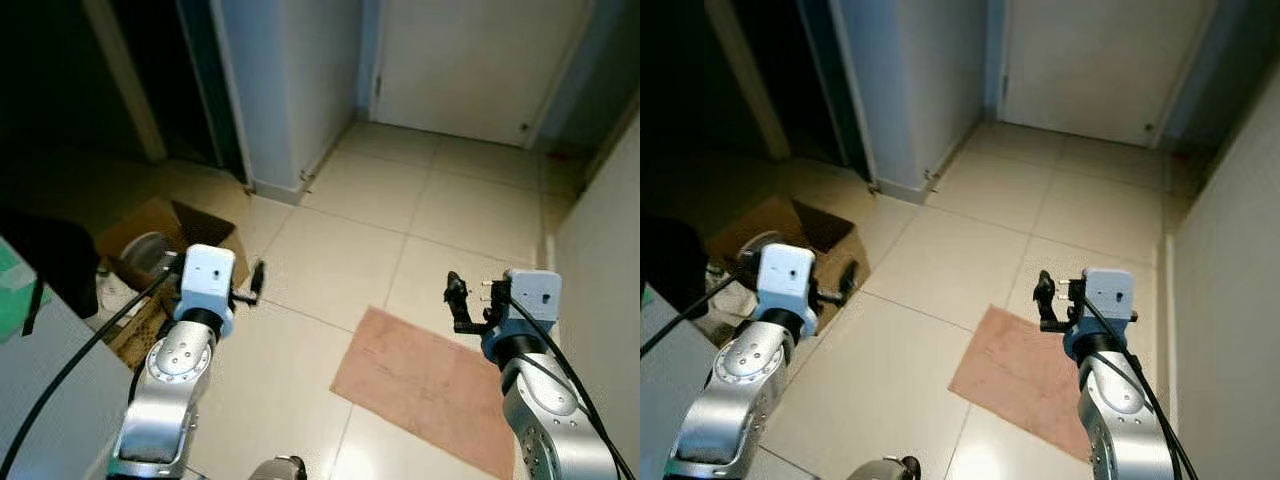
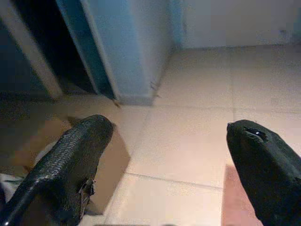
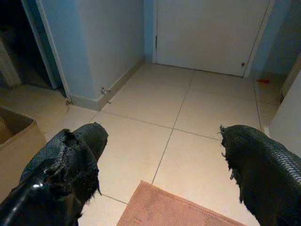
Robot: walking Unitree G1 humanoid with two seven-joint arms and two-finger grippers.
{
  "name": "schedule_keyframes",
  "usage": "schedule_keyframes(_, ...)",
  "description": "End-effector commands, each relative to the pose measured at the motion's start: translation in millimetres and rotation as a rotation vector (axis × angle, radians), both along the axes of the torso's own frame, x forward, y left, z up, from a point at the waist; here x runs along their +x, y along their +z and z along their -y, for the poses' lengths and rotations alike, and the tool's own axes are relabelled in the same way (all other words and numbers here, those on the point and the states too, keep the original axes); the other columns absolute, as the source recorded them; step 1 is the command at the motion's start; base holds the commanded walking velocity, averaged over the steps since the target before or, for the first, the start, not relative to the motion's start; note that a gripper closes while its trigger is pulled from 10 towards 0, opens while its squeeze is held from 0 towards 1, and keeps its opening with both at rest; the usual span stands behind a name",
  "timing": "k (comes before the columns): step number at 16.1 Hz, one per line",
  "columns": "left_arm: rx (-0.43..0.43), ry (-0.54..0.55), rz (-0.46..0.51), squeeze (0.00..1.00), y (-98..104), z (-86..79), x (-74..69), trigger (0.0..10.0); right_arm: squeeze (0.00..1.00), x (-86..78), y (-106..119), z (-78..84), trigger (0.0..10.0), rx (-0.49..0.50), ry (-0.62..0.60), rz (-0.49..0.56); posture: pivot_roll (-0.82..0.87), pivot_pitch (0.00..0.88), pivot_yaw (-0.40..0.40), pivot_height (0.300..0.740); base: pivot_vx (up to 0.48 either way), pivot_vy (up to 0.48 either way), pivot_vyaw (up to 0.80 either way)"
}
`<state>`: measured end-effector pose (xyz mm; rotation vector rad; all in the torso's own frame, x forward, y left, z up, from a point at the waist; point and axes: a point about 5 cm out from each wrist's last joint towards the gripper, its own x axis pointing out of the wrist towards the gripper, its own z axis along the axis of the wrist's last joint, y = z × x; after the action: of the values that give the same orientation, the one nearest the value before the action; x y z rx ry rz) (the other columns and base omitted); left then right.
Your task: Hang keys on a hook
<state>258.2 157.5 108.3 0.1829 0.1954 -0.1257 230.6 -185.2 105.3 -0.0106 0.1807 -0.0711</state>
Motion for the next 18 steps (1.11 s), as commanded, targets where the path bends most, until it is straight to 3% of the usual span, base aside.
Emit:
schedule_keyframes(1,0.015,0.007,0.053,1.0,8,0.2,2.6,10.0,1.0,1.7,2,1.6,10.0,-0.024,-0.02,0.023,-0.1,0.0,0.039,0.74,0.0,0.0,0.8)
schedule_keyframes(4,0.078,0.034,0.048,1.0,5,-4.1,-0.9,10.0,1.0,7.7,5,-3.1,10.0,0.026,-0.007,0.029,-0.09,0.0,0.026,0.74,0.0,0.0,0.8)
schedule_keyframes(5,0.092,0.026,0.04,1.0,4,-5.7,-1.1,10.0,1.0,8.1,5,-8.0,10.0,0.099,0.02,0.025,-0.08,0.0,0.025,0.74,0.0,0.0,0.8)
schedule_keyframes(8,0.114,0.009,0.045,0.94,4,-5.5,-2.5,10.0,1.0,8.1,8,-13.5,10.0,0.087,0.061,0.072,-0.08,0.0,0.026,0.74,0.0,0.0,0.8)
schedule_keyframes(13,0.121,0.0,0.048,0.93,4,-4.5,-2.4,10.0,1.0,3.8,1,-18.3,10.0,0.076,0.086,0.012,-0.08,0.0,0.04,0.74,0.0,0.0,0.8)
schedule_keyframes(15,0.144,-0.015,0.051,0.93,4,-6.3,-3.5,10.0,1.0,3.2,-1,-17.5,10.0,0.013,0.089,0.012,-0.08,0.0,0.041,0.74,0.0,0.0,0.8)
schedule_keyframes(18,0.118,-0.012,0.018,0.93,3,-7.7,-4.6,10.0,1.0,-0.3,-3,-6.7,10.0,0.061,0.056,-0.007,-0.07,0.0,0.025,0.74,0.0,0.0,0.8)
